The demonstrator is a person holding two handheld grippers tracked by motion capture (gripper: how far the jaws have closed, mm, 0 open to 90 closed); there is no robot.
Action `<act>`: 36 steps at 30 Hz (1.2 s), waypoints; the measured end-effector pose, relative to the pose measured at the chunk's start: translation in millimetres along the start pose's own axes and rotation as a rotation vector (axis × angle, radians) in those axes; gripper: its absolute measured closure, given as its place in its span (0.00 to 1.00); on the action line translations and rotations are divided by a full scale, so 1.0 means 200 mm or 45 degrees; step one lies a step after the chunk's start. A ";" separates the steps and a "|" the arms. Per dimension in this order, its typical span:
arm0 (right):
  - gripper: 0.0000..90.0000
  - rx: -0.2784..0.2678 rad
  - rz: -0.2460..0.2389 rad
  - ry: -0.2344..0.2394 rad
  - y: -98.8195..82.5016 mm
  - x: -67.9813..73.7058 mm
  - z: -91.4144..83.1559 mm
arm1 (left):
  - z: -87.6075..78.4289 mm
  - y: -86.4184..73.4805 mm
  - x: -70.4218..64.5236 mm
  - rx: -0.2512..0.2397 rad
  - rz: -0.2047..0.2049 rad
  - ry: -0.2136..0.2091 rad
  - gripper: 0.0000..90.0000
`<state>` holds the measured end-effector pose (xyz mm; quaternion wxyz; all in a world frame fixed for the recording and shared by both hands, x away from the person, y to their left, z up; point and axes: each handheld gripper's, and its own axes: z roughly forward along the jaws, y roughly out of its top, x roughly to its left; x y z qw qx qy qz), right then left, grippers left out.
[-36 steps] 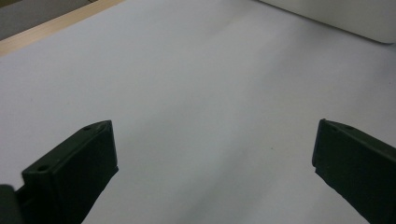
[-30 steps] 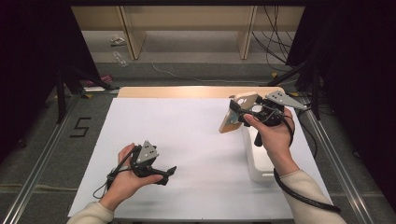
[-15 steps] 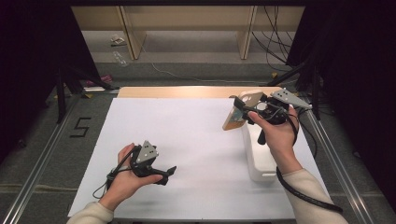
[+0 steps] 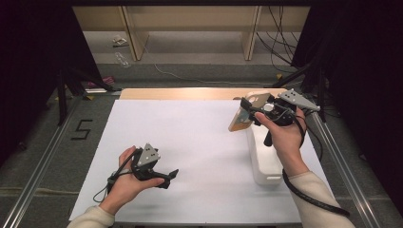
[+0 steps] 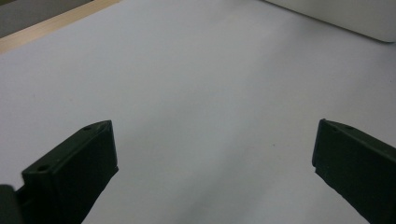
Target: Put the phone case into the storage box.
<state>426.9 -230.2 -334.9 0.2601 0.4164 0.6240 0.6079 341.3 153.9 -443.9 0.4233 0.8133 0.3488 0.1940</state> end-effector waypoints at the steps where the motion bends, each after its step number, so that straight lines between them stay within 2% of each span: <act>1: 0.14 0.000 0.001 -0.001 0.00 0.00 0.00 | 0.00 0.00 0.00 -0.003 -0.004 0.003 0.00; 36: 0.14 -0.020 0.020 -0.065 0.02 -0.08 -0.03 | -0.01 -0.01 0.01 0.001 -0.012 0.005 0.00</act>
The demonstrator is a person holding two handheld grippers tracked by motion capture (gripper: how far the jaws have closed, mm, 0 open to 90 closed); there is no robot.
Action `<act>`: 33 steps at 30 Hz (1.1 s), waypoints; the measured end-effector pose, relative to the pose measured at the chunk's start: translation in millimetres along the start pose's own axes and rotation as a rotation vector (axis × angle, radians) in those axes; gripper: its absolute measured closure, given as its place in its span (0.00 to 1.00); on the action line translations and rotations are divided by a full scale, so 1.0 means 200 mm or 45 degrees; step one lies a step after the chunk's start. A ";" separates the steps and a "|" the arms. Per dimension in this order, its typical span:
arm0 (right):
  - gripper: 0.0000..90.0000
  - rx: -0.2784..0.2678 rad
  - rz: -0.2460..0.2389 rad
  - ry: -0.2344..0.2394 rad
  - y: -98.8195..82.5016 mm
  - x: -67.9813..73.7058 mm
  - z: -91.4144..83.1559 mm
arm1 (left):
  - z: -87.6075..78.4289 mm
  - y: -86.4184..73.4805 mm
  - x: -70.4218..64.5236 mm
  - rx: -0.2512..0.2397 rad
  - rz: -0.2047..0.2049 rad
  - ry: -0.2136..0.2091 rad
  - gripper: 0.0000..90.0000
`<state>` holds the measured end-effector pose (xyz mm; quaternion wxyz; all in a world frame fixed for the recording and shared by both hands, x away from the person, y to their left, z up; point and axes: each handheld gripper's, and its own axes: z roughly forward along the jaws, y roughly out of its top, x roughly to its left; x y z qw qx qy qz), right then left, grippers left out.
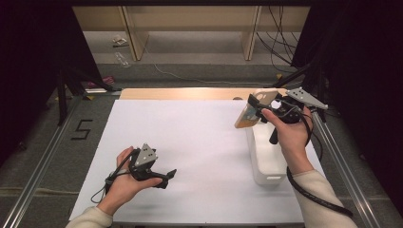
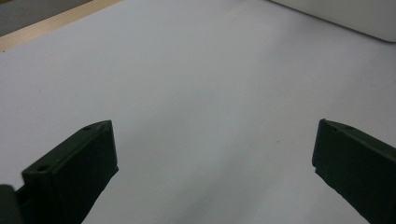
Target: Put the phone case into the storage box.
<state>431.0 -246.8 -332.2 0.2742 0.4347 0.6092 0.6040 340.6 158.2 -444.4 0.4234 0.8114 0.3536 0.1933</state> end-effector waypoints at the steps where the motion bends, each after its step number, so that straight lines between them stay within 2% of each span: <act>1: 0.14 -0.002 0.002 -0.003 0.00 0.00 0.00 | 0.00 0.00 0.00 0.000 -0.001 0.000 0.00; 21: 0.14 -0.004 0.003 -0.029 0.01 -0.03 -0.01 | 0.00 0.00 0.00 -0.001 0.005 -0.001 0.00; 33: 0.14 -0.018 0.002 -0.069 0.02 -0.07 -0.02 | -0.01 -0.01 0.01 -0.005 0.002 0.003 0.00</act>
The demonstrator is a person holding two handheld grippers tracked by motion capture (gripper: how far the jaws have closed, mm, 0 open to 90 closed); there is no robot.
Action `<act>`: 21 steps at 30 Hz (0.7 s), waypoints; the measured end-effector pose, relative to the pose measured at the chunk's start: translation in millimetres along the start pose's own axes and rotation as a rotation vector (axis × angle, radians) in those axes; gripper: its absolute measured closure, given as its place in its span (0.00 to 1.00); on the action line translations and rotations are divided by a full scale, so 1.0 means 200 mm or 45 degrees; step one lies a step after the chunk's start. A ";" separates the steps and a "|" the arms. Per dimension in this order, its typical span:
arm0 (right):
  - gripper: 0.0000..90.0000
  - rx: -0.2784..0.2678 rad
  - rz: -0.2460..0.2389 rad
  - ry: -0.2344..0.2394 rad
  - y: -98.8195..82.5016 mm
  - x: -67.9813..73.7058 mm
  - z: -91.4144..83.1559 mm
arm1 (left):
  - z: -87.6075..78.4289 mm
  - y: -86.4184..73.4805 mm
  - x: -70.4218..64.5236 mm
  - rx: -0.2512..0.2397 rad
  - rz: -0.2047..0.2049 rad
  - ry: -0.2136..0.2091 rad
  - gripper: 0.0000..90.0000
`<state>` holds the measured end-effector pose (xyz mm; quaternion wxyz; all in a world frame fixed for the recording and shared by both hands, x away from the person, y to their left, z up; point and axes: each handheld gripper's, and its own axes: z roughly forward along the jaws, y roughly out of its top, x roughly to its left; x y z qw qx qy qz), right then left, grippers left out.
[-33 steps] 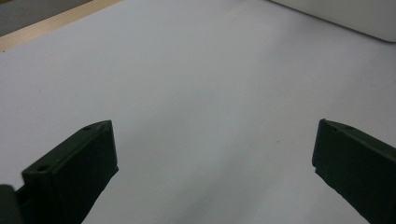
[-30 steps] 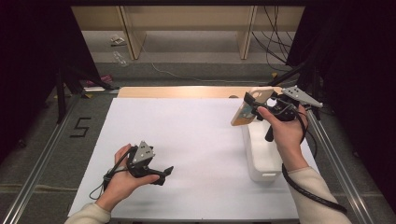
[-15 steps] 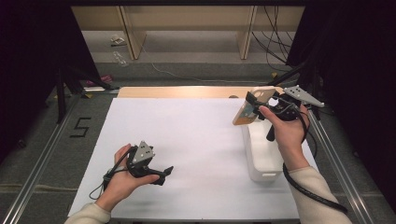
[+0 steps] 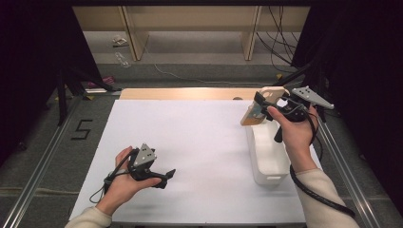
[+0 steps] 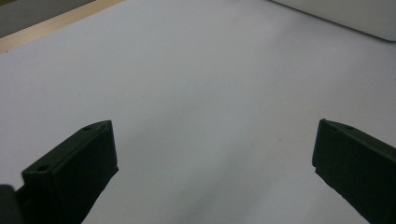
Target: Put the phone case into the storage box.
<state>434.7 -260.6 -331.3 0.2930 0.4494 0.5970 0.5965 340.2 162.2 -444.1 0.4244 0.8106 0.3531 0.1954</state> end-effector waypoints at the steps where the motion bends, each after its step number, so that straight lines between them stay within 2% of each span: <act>1: 0.14 0.001 0.003 -0.003 0.00 0.00 0.00 | 0.00 0.00 0.00 -0.001 0.001 0.003 0.00; 21: 0.14 -0.007 0.007 -0.060 0.00 -0.05 -0.01 | -0.03 -0.02 0.03 -0.010 -0.004 0.002 0.00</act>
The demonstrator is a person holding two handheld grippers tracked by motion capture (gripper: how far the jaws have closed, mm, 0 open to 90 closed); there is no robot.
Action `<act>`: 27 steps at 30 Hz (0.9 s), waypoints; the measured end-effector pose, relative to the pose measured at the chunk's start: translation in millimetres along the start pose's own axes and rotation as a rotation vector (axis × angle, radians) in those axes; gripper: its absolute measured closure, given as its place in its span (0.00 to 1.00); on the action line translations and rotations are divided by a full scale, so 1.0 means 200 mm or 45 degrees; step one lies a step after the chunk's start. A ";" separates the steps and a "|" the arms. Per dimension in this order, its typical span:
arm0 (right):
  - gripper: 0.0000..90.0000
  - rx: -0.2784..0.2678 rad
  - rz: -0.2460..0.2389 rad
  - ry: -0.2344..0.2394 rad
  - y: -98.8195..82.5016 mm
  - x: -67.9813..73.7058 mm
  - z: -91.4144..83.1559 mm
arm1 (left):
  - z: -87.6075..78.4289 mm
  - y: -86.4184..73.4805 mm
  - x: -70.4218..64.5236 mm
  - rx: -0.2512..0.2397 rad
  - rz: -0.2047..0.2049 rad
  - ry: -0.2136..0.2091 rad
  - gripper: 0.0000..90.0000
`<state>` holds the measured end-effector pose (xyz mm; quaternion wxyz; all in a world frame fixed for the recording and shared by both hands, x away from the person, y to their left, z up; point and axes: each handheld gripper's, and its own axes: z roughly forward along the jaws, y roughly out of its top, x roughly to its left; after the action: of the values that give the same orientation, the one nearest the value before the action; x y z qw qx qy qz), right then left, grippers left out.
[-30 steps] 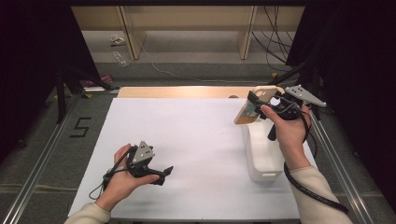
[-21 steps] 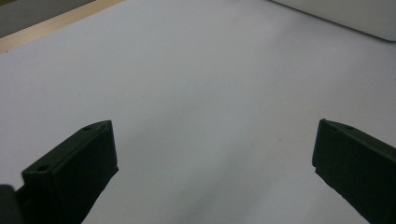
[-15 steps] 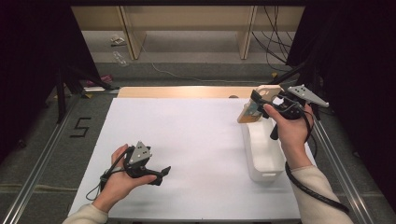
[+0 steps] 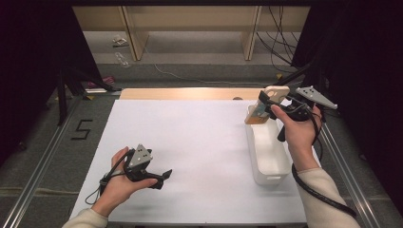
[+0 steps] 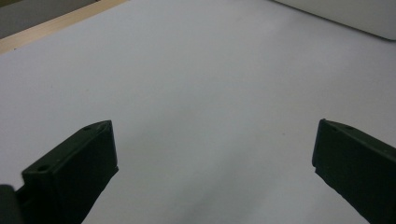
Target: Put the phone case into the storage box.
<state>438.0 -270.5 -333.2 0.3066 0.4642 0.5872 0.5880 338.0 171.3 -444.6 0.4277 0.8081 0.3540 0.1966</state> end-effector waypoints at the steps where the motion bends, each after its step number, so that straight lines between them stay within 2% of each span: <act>1: 0.14 -0.002 -0.001 -0.001 0.00 0.00 0.00 | 0.00 0.00 0.00 0.000 -0.001 -0.002 0.00; 27: 0.14 0.003 -0.010 -0.046 -0.01 -0.04 0.02 | 0.00 0.00 0.00 0.000 0.000 0.000 0.00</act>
<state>444.0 -276.6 -336.5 0.3189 0.4727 0.5842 0.5776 338.4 171.8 -445.4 0.4278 0.8081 0.3541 0.1964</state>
